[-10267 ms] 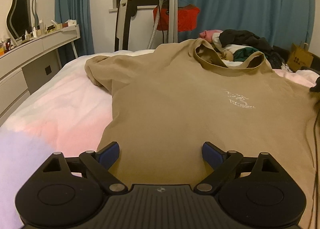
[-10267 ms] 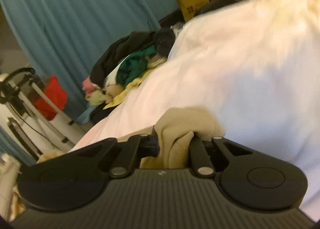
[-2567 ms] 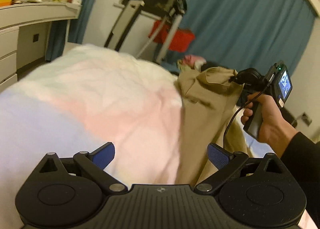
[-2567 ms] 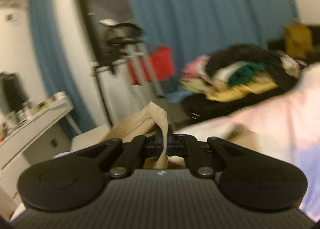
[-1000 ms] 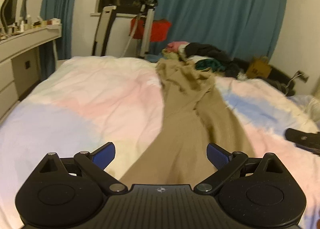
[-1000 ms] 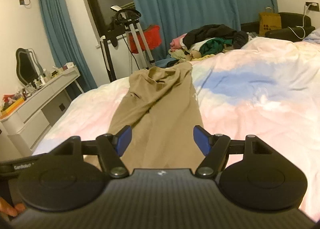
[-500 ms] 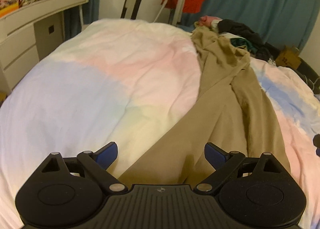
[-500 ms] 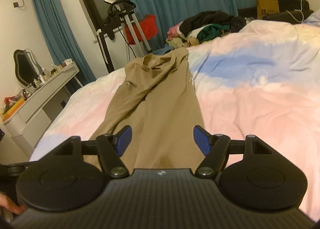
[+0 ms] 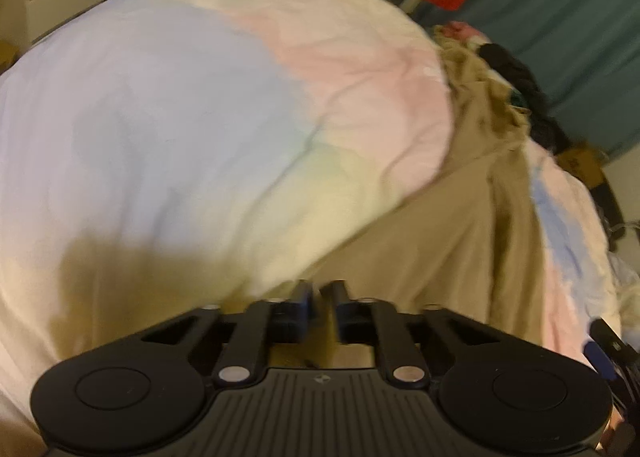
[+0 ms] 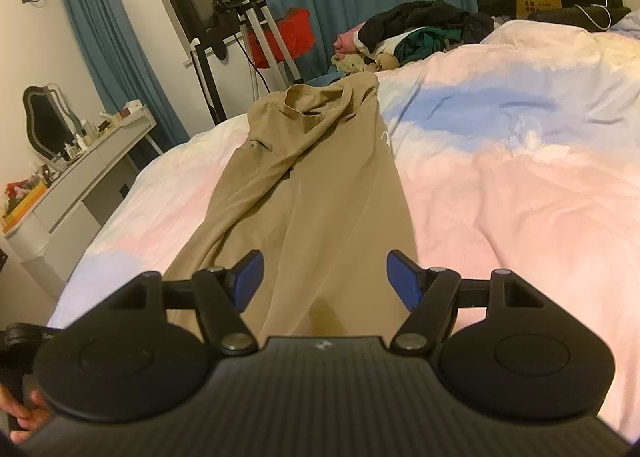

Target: Fold clothes

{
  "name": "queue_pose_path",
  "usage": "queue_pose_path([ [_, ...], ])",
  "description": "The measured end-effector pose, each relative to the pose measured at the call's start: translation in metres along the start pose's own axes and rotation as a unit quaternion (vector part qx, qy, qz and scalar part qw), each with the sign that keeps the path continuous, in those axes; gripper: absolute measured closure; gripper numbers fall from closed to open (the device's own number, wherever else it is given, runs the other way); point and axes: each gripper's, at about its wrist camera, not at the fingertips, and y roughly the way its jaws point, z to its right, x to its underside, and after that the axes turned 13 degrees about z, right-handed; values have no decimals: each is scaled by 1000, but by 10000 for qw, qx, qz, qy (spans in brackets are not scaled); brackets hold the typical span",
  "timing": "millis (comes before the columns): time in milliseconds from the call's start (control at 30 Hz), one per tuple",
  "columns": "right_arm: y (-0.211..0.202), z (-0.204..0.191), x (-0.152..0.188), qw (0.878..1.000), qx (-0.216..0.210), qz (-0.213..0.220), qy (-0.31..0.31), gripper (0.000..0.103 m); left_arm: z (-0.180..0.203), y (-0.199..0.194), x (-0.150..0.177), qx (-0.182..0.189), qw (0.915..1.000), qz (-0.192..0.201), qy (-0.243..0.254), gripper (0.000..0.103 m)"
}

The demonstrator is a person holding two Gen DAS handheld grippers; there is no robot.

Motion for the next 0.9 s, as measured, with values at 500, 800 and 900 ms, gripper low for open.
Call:
queue_pose_path([
  [500, 1, 29, -7, 9983, 167, -145, 549, 33, 147, -68, 75, 1631, 9260, 543, 3362, 101],
  [800, 6, 47, -1, 9949, 92, -488, 873, 32, 150, -25, 90, 1581, 9397, -327, 3016, 65],
  [900, 9, 50, 5, 9946, 46, -613, 834, 32, 137, -18, 78, 1405, 9530, -298, 2667, 52],
])
